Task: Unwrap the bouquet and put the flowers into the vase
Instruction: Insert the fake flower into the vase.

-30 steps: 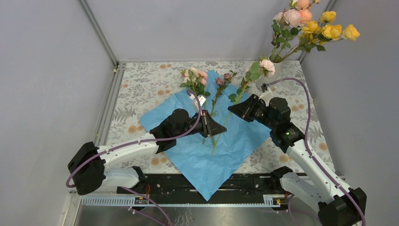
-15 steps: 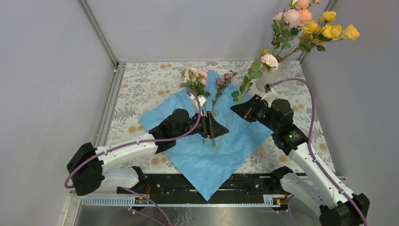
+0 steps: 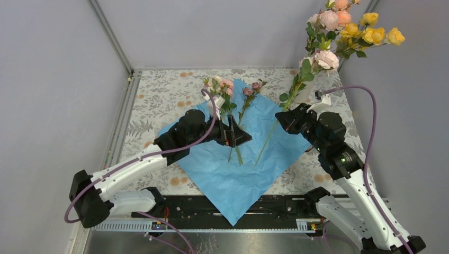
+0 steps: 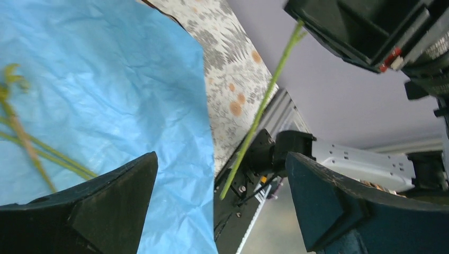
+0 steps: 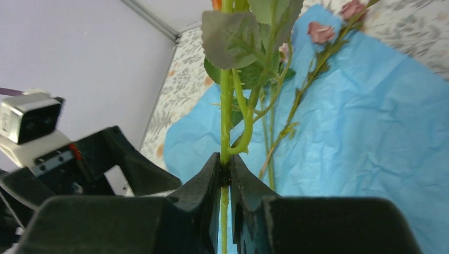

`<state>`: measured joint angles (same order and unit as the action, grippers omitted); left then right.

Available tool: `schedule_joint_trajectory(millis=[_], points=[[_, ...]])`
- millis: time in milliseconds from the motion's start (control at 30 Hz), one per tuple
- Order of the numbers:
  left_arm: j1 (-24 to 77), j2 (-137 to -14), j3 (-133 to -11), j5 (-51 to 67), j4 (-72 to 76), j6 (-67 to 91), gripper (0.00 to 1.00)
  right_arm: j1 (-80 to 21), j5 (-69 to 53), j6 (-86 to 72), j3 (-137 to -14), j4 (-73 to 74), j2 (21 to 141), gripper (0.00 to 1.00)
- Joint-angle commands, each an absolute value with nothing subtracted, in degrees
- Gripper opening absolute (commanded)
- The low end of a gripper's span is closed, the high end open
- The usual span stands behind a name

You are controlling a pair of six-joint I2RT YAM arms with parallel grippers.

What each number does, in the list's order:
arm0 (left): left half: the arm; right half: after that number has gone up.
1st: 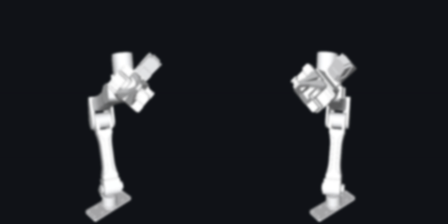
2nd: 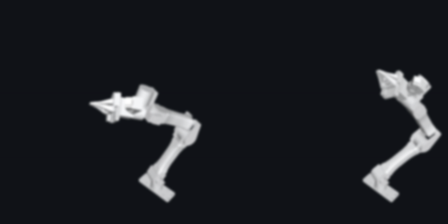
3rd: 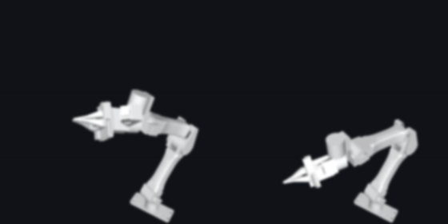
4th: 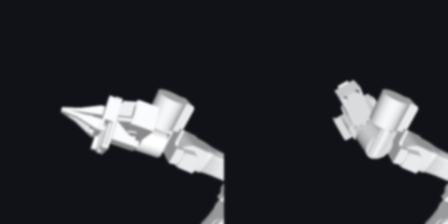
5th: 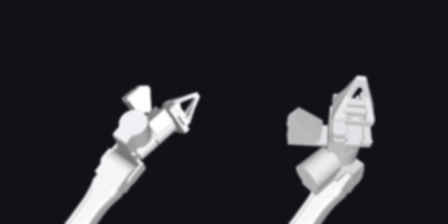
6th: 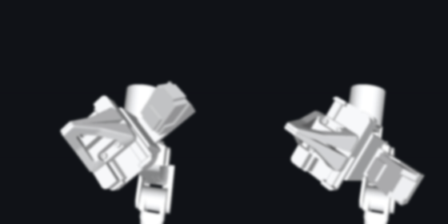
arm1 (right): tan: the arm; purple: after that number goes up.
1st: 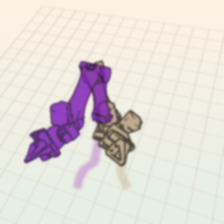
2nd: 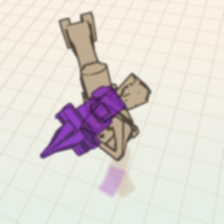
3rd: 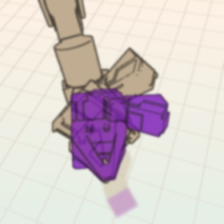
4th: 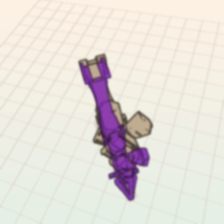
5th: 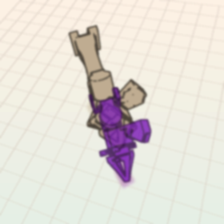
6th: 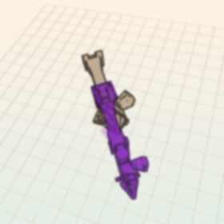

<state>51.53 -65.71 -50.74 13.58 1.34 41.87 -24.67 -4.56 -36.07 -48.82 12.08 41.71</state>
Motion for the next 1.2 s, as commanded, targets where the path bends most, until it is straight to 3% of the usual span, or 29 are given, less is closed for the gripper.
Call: schedule_joint_trajectory(millis=[0,133,333,567,700,1167], points=[[43.85,-62.54,-57.12,17.47,-11.95,37.58,0.99,-24.90,4.72,-28.23,-54.42,16.45,42.40,0.02],[34.45,-60.56,-61.62,20.75,-25.59,30.05,0.99,-24.80,12.41,-22.27,-59.24,18.39,44.40,0.02],[24.33,-56.01,-65.27,12.49,-38.74,18.59,0.99,-23.73,22.22,-11.74,-65.63,13.23,48.97,0.02],[23.15,-49.46,-58.17,-5.63,-33.50,14.86,0.99,-18.84,24.67,-8.05,-68.02,-4.76,56.94,0.02],[17.67,-50.51,-55.89,2.78,-31.37,15.69,0.99,-15.23,25.17,-5.56,-70.03,-14.23,62.38,0.02],[16.30,-52.86,-54.14,2.27,-32.17,16.35,0.99,-5.81,25.25,-1.58,-82.13,-30.55,81.73,0.00]])
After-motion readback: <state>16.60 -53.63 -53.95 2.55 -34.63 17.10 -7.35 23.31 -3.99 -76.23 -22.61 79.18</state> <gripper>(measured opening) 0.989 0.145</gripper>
